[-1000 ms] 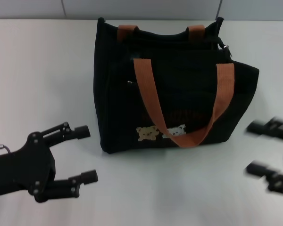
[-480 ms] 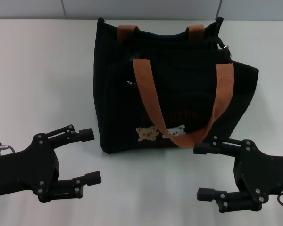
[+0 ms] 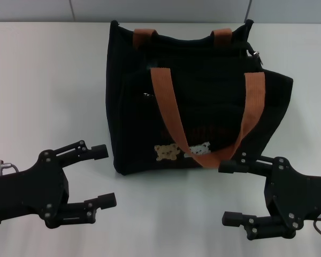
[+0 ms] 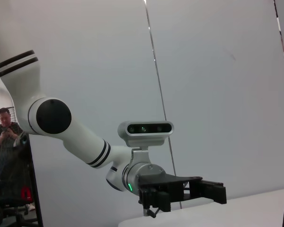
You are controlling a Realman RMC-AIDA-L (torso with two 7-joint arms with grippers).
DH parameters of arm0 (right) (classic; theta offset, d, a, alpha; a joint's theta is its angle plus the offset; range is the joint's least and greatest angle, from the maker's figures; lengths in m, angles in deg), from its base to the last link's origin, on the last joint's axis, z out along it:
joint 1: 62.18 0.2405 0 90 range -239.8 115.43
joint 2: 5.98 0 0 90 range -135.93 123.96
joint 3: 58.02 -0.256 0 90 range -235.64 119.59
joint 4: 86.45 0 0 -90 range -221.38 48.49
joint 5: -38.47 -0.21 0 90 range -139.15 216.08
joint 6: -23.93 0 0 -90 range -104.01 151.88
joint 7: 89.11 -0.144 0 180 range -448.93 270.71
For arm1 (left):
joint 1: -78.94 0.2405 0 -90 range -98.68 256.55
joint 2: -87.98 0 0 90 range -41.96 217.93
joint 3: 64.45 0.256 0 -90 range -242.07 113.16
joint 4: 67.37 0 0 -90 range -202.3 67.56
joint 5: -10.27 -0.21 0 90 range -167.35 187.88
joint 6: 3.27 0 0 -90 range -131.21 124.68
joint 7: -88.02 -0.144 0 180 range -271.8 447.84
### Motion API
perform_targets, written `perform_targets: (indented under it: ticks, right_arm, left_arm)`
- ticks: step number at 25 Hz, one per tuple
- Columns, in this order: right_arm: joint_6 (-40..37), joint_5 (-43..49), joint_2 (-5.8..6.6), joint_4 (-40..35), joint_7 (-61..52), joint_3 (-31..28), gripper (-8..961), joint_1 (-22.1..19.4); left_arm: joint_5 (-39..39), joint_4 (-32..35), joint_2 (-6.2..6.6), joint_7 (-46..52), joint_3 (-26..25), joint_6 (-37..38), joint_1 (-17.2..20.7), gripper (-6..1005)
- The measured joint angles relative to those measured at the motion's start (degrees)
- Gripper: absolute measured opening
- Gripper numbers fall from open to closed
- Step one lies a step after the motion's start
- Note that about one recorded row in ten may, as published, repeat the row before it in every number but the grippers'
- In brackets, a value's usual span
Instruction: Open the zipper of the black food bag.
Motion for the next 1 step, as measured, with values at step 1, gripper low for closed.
perform_targets:
  ticks: [1]
  right_arm:
    - [0.00, -0.01, -0.01, 0.00, 0.01, 0.00, 830, -0.03]
  left_arm:
    - [0.11, 0.01, -0.01, 0.01, -0.04, -0.01, -0.02, 855]
